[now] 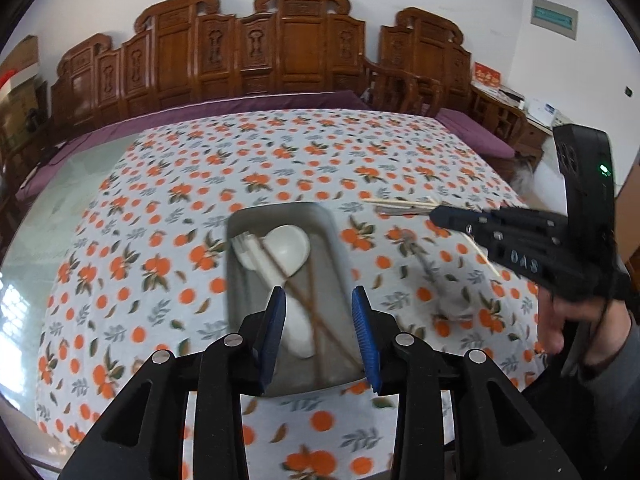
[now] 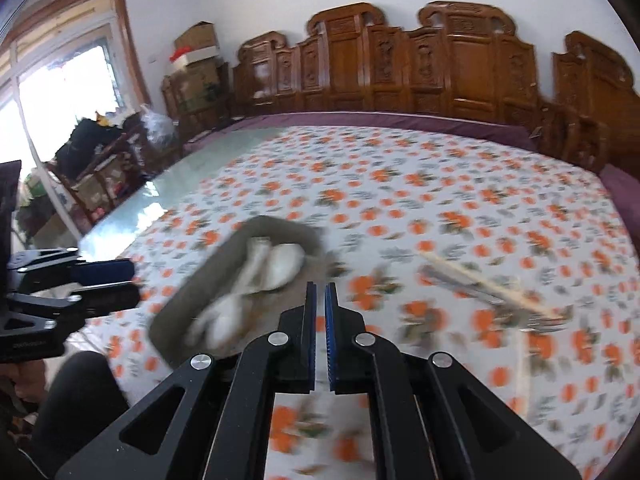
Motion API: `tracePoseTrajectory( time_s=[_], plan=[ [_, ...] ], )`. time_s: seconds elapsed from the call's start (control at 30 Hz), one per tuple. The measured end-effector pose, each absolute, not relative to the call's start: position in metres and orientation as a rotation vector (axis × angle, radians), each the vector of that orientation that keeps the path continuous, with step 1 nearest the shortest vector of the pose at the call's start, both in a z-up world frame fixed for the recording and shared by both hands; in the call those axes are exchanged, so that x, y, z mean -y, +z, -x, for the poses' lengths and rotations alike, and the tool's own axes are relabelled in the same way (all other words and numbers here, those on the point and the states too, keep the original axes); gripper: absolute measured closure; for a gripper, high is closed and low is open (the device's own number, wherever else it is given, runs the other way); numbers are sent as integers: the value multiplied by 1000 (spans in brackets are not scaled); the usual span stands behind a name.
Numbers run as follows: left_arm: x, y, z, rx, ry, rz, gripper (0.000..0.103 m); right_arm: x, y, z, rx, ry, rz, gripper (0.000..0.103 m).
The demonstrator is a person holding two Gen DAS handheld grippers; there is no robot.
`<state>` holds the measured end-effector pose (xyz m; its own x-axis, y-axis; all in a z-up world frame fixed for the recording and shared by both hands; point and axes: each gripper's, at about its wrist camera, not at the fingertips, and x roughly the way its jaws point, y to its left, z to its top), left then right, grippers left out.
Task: Organize utensils
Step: 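Lower the white plastic knife into the grey tray and open the right tool, then grasp the metal fork from the pile with the right tool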
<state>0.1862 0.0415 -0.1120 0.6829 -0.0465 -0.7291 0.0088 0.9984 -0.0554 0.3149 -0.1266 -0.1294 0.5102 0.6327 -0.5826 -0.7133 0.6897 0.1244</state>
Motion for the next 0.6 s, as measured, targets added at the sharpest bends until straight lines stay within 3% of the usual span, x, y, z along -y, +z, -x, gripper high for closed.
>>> tracePoseTrajectory(
  time_s=[0.07,0.3,0.6],
  plan=[
    [-32,-113,-192,-819,-48,43,71,144,-133,-329,-647,775,141,89],
    [-5,-122,-217,-831,-89,32,70,183,-161,-379,-696,692,140,88],
    [13,-132,-241,-844,-128,36,70,181,-198,-422,-759,693,197,69]
  ],
)
